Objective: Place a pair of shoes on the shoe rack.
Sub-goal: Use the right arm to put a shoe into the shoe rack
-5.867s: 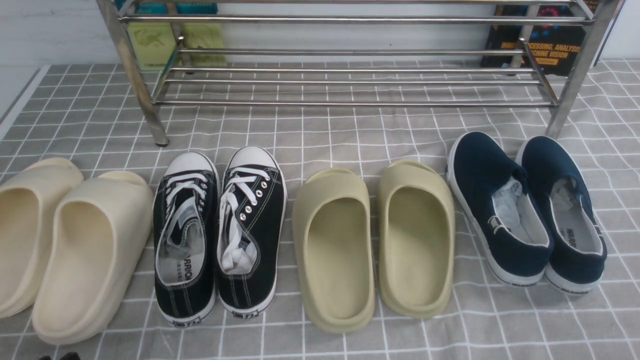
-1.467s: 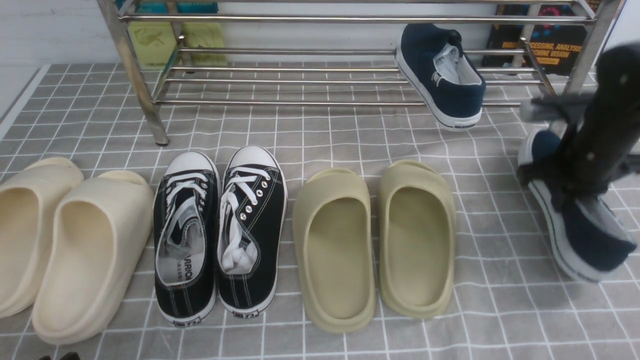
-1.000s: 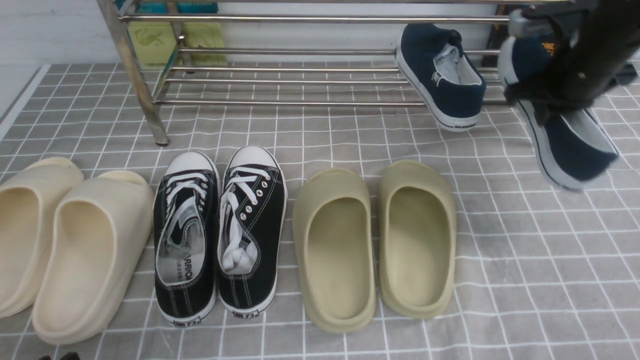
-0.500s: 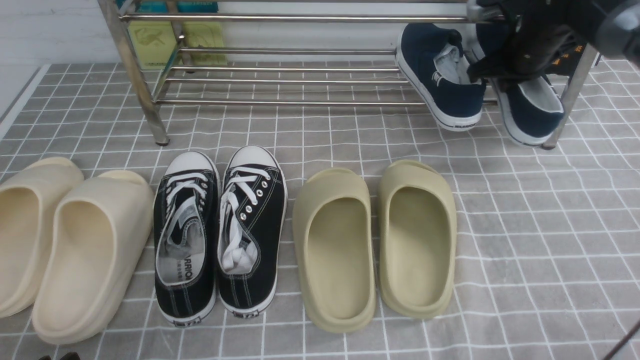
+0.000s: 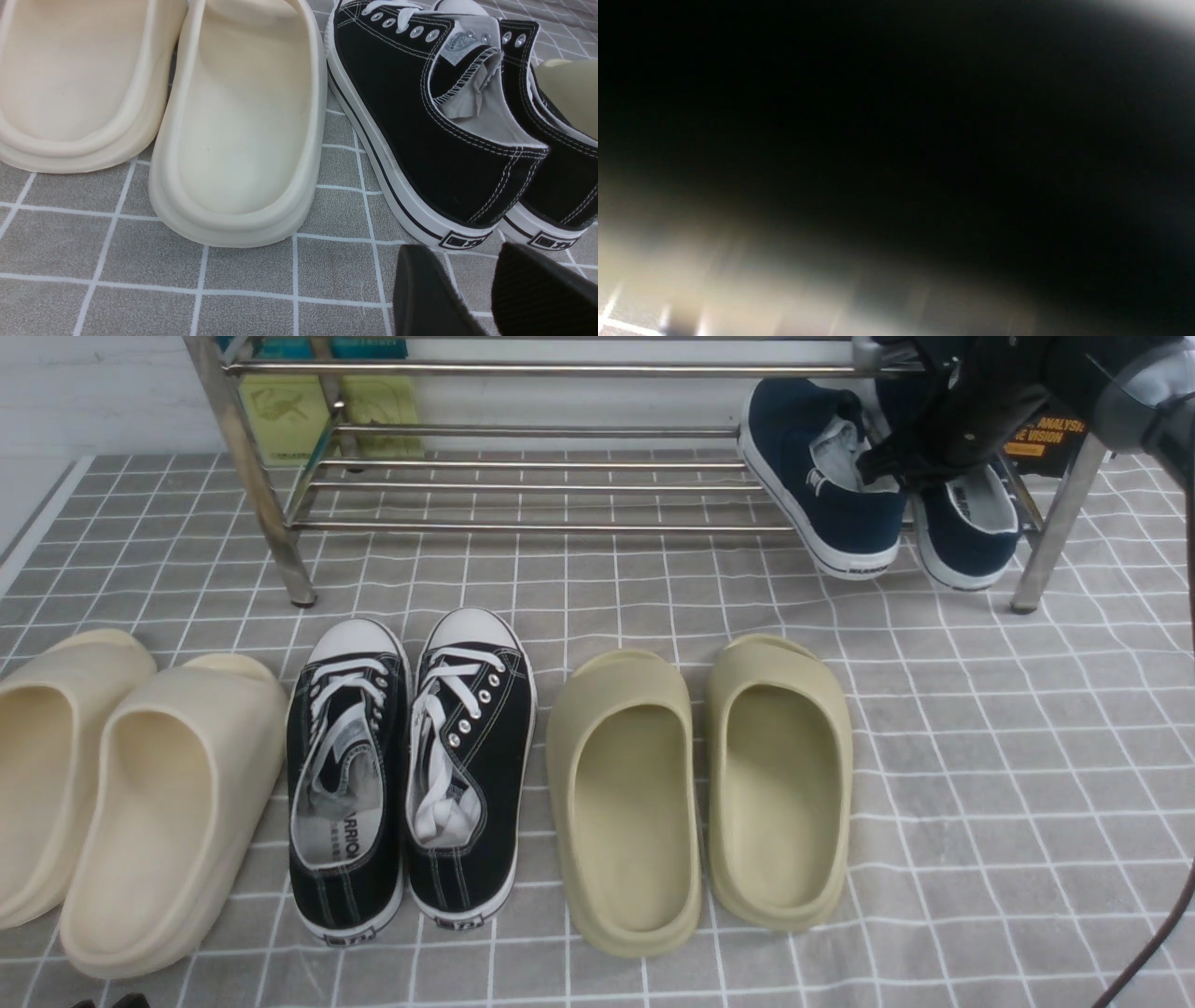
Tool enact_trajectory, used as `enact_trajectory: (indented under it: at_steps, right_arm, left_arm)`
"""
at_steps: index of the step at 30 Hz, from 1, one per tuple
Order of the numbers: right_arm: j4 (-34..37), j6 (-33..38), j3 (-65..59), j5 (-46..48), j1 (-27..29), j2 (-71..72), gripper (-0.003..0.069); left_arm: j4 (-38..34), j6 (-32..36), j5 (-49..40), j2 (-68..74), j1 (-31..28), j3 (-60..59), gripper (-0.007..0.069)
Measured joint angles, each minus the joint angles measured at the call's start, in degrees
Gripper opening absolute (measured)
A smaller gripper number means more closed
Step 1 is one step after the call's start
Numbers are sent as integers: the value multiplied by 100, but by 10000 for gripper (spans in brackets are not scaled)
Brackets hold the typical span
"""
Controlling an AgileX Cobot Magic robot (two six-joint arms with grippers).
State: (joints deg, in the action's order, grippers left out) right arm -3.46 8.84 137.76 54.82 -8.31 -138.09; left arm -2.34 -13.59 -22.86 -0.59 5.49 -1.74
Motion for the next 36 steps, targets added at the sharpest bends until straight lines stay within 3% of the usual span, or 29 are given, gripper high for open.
enact_trajectory:
  at_steps: [4,6,8,10,11,12,14,17,21,30,36]
  right_arm:
    - [50,49,0,-101,0,-21,41]
    - [117,67,0,-161,0,-21,93]
    - [193,78,0,-167,0,-23,191]
    - [208,92,-12,-140,0,-9,244]
    - [199,113,-100,-140,-7,56,337]
    - [197,113,-128,-146,-7,84,347]
    - [189,119,-331,-153,-7,336,449]
    - [210,90,-698,-23,-7,673,494]
    - [260,56,-1165,208,-26,1032,486]
    - [131,49,-2000,-167,-26,2347,301]
    - [229,-148,-2109,437,-26,2325,78]
  left_arm:
    - [0,-5,0,0,0,0,239]
    - [0,-5,0,0,0,0,239]
    - [0,-5,0,0,0,0,239]
    - [0,-5,0,0,0,0,239]
    - [0,-5,0,0,0,0,239]
    - [0,-5,0,0,0,0,239]
    - [0,-5,0,0,0,0,239]
    - [0,-5,0,0,0,0,239]
    - [0,-5,0,0,0,0,239]
    - [0,-5,0,0,0,0,239]
    - [-5,-5,0,0,0,0,239]
